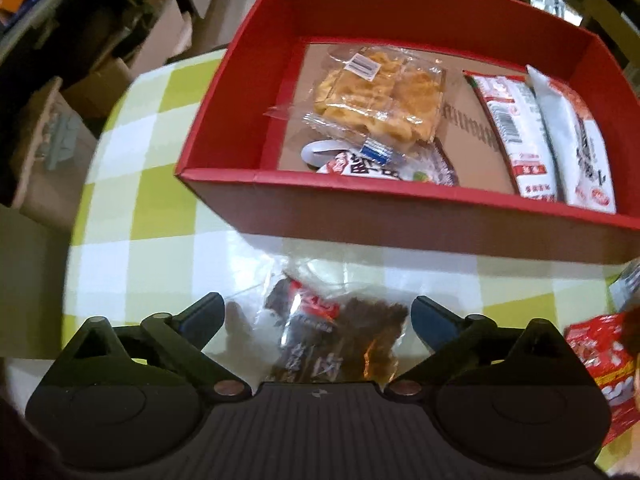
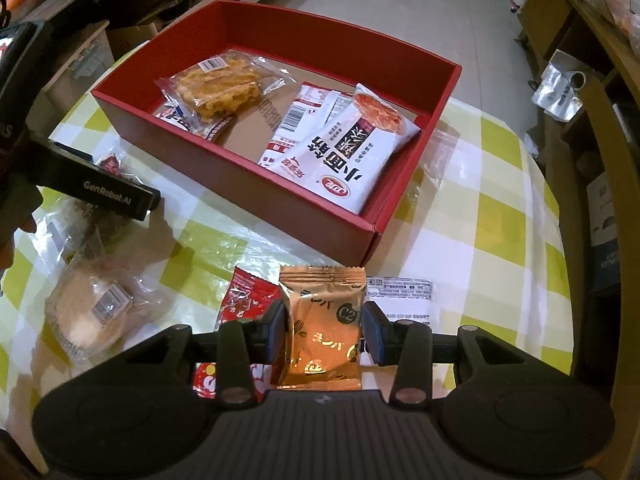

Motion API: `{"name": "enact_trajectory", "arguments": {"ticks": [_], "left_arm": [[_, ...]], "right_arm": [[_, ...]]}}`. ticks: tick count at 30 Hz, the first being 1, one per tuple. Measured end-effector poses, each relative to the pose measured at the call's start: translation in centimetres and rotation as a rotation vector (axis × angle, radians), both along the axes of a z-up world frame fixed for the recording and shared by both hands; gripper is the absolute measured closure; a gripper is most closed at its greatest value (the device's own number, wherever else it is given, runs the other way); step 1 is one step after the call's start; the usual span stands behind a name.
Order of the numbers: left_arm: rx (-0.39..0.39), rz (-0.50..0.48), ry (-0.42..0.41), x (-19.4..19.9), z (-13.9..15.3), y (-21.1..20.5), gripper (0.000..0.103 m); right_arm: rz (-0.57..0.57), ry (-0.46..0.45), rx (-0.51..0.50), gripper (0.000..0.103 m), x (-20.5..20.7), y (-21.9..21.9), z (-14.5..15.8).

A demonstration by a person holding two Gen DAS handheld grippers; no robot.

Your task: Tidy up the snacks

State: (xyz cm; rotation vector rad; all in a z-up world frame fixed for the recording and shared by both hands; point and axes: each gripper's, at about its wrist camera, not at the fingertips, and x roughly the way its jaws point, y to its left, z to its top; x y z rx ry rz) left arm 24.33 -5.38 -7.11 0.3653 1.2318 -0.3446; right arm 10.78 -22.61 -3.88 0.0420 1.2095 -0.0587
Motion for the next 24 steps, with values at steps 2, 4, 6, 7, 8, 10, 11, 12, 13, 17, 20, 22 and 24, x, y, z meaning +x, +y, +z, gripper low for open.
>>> {"name": "enact_trajectory", "arguments": {"ticks": [2, 4, 6, 7, 8, 10, 11, 12, 13, 17, 20, 22, 24], "left_arm": [[-0.016, 0.009, 0.018, 0.0, 0.3, 0.2, 0.015], [-0.013, 0.008, 0.01, -0.6, 0.7, 0.1, 0.023], [-0.01, 0.029, 0.006, -1.0, 1.1, 0.4, 0.031], [-0.01, 0.033, 0.004, -1.2, 1.4, 0.4, 0.033], [-0.011, 0.036, -0.003, -1.3, 1.8, 0.6, 0.038], [-0.022, 0.052, -0.012, -1.3, 2.5, 0.9, 0.045], [-0.037, 0.063, -0.009, -1.2, 2.9, 1.3, 0.047], [-0.045, 0.065, -0.007, -1.2, 3.1, 1.5, 0.047], [-0.044, 0.063, -0.008, -1.2, 3.2, 1.6, 0.046], [0.028, 0.026, -0.039, -1.9, 2.4, 1.0, 0.025], [0.102, -0.016, -0.062, -2.8, 1.3, -0.2, 0.011], [0.145, -0.072, -0.083, -3.7, 0.5, -1.6, 0.008], [0.19, -0.079, -0.126, -4.2, 0.5, -2.4, 0.008]], "right_arm": [[0.004, 0.003, -0.001, 0.054, 0.1, 0.1, -0.1], [0.001, -0.005, -0.002, 0.054, 0.3, 0.3, 0.2], [0.003, -0.018, 0.003, 0.054, 0.4, 0.4, 0.5], [0.003, -0.027, 0.003, 0.054, 0.4, 0.6, 0.7], [0.004, -0.035, 0.002, 0.054, 0.4, 0.7, 0.9], [0.005, -0.043, 0.003, 0.054, 0.3, 0.8, 1.0], [0.006, -0.042, 0.003, 0.054, 0.4, 0.8, 1.0], [0.007, -0.04, 0.004, 0.054, 0.4, 0.8, 1.0], [0.009, -0.038, 0.004, 0.054, 0.4, 0.9, 0.9], [0.021, -0.031, 0.005, 0.054, 0.3, 1.0, 0.8], [0.02, -0.03, 0.008, 0.054, 0.1, 0.8, 0.9], [0.019, -0.032, 0.01, 0.054, 0.0, 0.7, 0.9], [0.018, -0.03, 0.009, 0.054, -0.1, 0.6, 0.9]]}}
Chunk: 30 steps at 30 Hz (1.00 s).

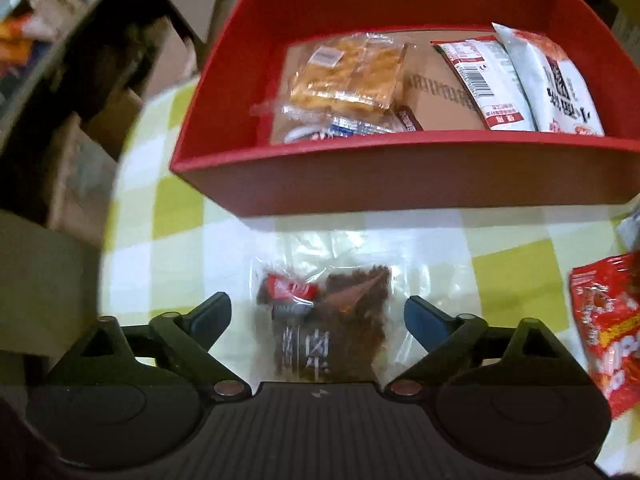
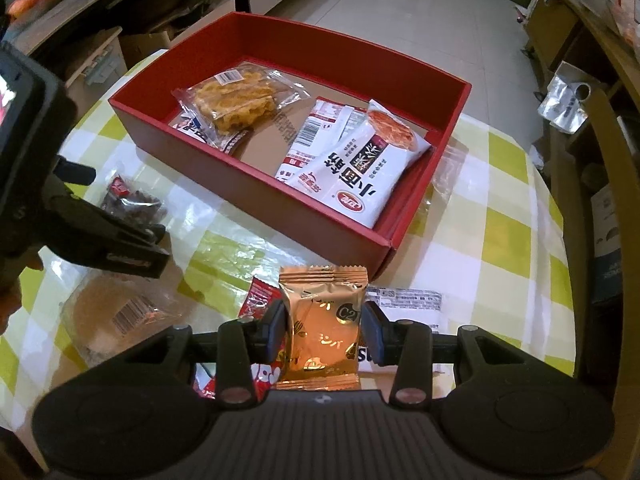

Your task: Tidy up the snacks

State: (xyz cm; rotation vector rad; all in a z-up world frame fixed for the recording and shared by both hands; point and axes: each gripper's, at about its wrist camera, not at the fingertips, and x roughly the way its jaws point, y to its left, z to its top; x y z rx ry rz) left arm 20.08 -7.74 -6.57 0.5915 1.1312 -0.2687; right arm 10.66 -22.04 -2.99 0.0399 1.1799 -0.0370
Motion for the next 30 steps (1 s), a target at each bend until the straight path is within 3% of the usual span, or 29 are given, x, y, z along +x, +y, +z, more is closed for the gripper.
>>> {"name": "enact_trajectory", "arguments": {"ticks": [1, 2, 7, 9, 12, 22, 27, 30], "left_arm": [[-0.008, 0.011, 0.002, 0.0, 0.0, -0.2, 0.011], [-0.038, 0.024, 0.023, 0.1, 0.1, -0.2, 0.025], [-0.062, 0.031, 0.041, -0.9, 0.7, -0.3, 0.032], [-0.108, 0.049, 0.052, -1.1, 1.5, 0.2, 0.05], [-0.183, 0.082, 0.075, -1.3, 3.1, 1.0, 0.061], [-0.191, 0.106, 0.085, -1.4, 3.2, 2.9, 0.063], [-0.18, 0.138, 0.066, -1.0, 3.2, 5.3, 0.039], [-0.179, 0.166, 0.073, -0.4, 3.0, 6.6, 0.036]], "right_arm": [[-0.002, 0.002, -0.001, 0.054, 0.0, -0.1, 0.0], [-0.003, 0.002, -0.001, 0.055, -0.1, -0.1, 0.0], [-0.003, -0.016, 0.01, 0.055, -0.4, -0.2, 0.5], [-0.005, -0.025, 0.014, 0.055, -0.4, -0.4, 0.8], [-0.002, -0.037, 0.018, 0.055, -0.6, -0.3, 1.1], [0.001, -0.025, 0.025, 0.055, -0.9, -0.6, 0.8], [0.01, -0.009, 0.017, 0.055, -1.0, -0.6, 0.4], [0.006, -0.015, 0.021, 0.055, -1.1, -0.7, 0.4]]}}
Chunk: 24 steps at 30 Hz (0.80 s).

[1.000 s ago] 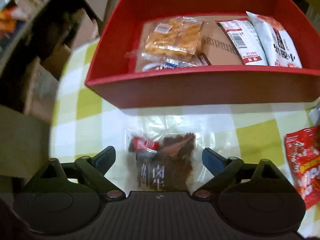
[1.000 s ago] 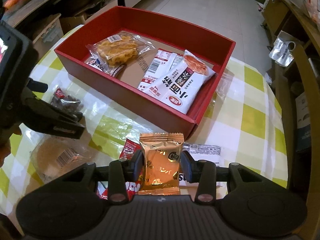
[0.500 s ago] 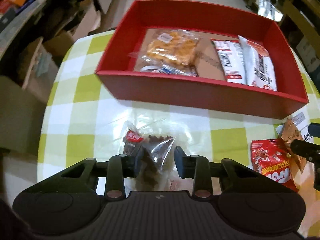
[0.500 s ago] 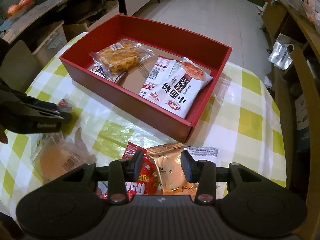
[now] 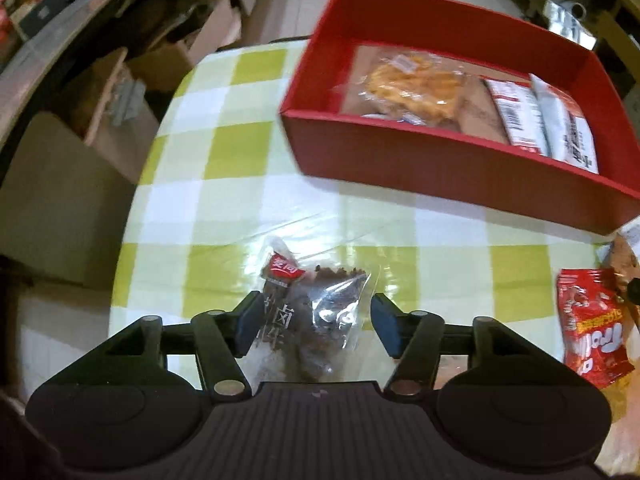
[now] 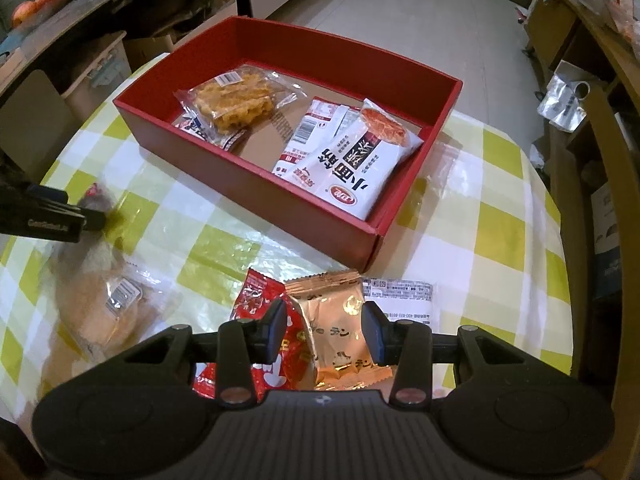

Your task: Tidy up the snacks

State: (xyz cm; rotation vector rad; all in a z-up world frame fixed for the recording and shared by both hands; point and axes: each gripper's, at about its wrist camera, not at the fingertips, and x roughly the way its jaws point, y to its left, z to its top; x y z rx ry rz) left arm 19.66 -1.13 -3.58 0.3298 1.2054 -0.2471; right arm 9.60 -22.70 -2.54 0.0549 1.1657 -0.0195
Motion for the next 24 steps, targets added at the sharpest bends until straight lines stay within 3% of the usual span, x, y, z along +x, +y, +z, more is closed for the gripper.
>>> {"name": "enact_trajectory", "arguments": {"ticks": [1, 3, 5, 9, 13, 17, 20, 24], "left_arm": [[-0.016, -0.003, 0.012, 0.1, 0.0, 0.4, 0.035], [-0.052, -0.013, 0.024, 0.1, 0.2, 1.1, 0.015], [-0.055, -0.038, -0.003, -0.2, 0.6, 1.4, 0.008], [0.017, -0.023, -0.069, 0.6, 0.3, 2.7, 0.004], [-0.067, 0.048, 0.004, 2.7, -0.6, 4.0, 0.004], [-0.053, -0.03, -0.03, 2.5, -0.4, 2.1, 0.004], [0.013, -0.117, -0.055, 1.8, -0.9, -0.2, 0.004], [0.089, -0.208, -0.029, 0.9, -2.7, -2.0, 0.004]], "right_arm": [[0.002, 0.0, 0.002, 0.054, 0.0, 0.0, 0.0], [0.011, 0.003, 0.001, 0.055, 0.1, 0.3, -0.1], [0.016, 0.006, -0.003, 0.055, 0.1, 0.4, -0.2], [0.002, 0.015, 0.001, 0.055, 0.0, 0.1, -0.5], [-0.013, 0.018, 0.01, 0.055, 0.4, -0.1, -0.6], [-0.024, 0.024, 0.015, 0.054, 0.6, -0.3, -0.8], [-0.03, 0.031, 0.015, 0.054, 0.5, -0.5, -1.0], [-0.034, 0.035, 0.014, 0.054, 0.4, -0.9, -1.1]]}}
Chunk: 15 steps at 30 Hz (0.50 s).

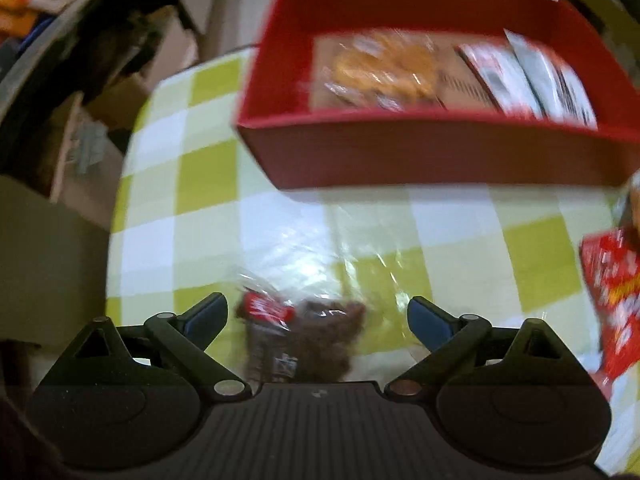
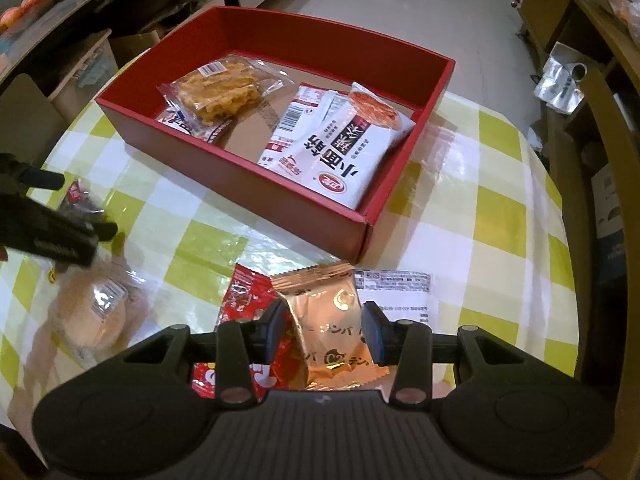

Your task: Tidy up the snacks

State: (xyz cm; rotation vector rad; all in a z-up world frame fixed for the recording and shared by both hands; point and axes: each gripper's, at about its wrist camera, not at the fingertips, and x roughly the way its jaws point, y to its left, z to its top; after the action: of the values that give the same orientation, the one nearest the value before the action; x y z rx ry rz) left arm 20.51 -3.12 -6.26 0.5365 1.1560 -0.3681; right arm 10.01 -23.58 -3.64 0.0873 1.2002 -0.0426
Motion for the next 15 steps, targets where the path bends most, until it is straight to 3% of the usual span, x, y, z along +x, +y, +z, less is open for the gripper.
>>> {"name": "enact_trajectory", "arguments": {"ticks": [2, 4, 6, 10, 14, 15], "left_arm": [[0.036, -0.02, -0.031, -0.3, -0.6, -0.5, 0.001], [0.017, -0.002, -0.017, 0.0, -0.4, -0.3, 0.007], [-0.022, 0.025, 0.005, 0.2, 0.0, 0.1, 0.031], [-0.022, 0.044, -0.006, 0.0, 0.7, 0.2, 0.038], [-0.053, 0.052, -0.009, -0.5, 1.8, 0.3, 0.063], [-0.056, 0.054, -0.012, -0.5, 2.0, 0.3, 0.062]], "right_arm": [[-0.008, -0.001, -0.001, 0.054, 0.1, -0.2, 0.0], [-0.012, -0.004, -0.001, 0.054, 0.0, -0.4, 0.0], [-0.018, -0.007, 0.004, 0.054, 0.0, -0.6, 0.1], [-0.027, -0.025, 0.017, 0.053, 0.0, -1.0, 0.5], [-0.023, -0.021, 0.013, 0.053, -0.1, -1.0, 0.4], [-0.025, -0.019, 0.012, 0.053, -0.1, -1.1, 0.4]]}}
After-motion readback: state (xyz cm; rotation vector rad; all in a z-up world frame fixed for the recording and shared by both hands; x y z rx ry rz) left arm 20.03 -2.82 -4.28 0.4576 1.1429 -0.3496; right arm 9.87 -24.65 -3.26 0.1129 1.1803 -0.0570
